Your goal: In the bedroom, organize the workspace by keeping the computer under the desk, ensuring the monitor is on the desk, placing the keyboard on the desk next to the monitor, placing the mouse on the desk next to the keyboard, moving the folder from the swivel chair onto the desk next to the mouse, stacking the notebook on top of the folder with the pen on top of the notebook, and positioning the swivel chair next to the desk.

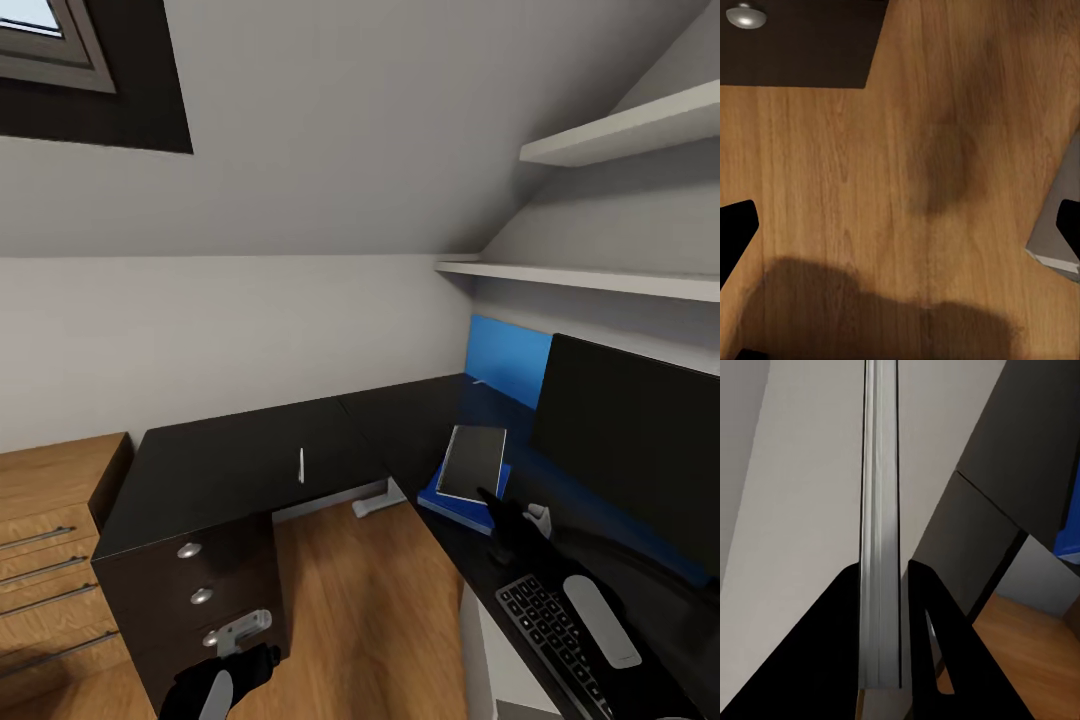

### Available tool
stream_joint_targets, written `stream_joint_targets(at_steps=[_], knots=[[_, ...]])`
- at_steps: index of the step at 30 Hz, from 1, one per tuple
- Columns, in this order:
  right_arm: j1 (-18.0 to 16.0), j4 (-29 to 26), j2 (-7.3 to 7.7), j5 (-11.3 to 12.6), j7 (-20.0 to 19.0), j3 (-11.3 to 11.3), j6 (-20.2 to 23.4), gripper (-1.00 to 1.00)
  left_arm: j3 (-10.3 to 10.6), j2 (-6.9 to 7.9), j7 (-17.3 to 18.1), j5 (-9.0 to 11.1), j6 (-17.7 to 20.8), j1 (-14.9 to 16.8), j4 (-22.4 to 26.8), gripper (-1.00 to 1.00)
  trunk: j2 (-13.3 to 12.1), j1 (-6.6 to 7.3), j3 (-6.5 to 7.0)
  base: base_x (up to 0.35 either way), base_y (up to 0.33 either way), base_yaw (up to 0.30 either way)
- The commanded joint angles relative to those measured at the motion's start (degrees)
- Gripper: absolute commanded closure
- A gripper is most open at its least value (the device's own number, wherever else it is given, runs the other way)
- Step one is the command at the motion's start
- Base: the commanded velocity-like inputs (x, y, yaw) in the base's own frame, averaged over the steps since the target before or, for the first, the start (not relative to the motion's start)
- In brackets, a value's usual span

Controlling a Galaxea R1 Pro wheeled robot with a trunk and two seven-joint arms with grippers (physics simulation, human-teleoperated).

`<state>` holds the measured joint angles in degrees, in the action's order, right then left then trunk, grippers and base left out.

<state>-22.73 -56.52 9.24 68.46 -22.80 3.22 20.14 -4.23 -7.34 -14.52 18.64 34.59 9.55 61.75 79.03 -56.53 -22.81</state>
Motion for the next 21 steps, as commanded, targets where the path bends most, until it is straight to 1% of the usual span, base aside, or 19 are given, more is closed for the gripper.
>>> stream_joint_targets(at_steps=[1, 8, 17, 21], knots=[[0.0, 0.0, -0.01, 0.5, 0.0, 0.1, 0.5, 1.0, -0.1, -0.04, -0.4, 0.6, 0.2, 0.0, 0.1, -1.0, 0.0, 0.0, -0.07, 0.0, 0.0, 0.0], [0.0, 0.0, -0.01, 0.5, -0.1, 0.1, 0.5, 1.0, -0.1, -0.04, -0.4, 0.6, 0.2, 0.0, 0.0, -1.0, 0.0, 0.0, -0.07, 0.014, 0.001, 0.0], [0.0, 0.2, -0.09, 0.5, 0.4, 0.1, 0.1, 1.0, -0.1, -0.04, -0.4, 0.6, 0.2, 0.0, 0.0, -1.0, 0.0, 0.0, -0.07, 0.216, 0.048, 0.0], [0.0, 2.2, -0.09, 0.5, 0.6, 0.3, 0.4, 1.0, -0.1, -0.04, -0.4, 0.6, 0.1, 0.0, 0.0, -1.0, 0.0, 0.0, -0.07, 0.119, 0.005, 0.0]])
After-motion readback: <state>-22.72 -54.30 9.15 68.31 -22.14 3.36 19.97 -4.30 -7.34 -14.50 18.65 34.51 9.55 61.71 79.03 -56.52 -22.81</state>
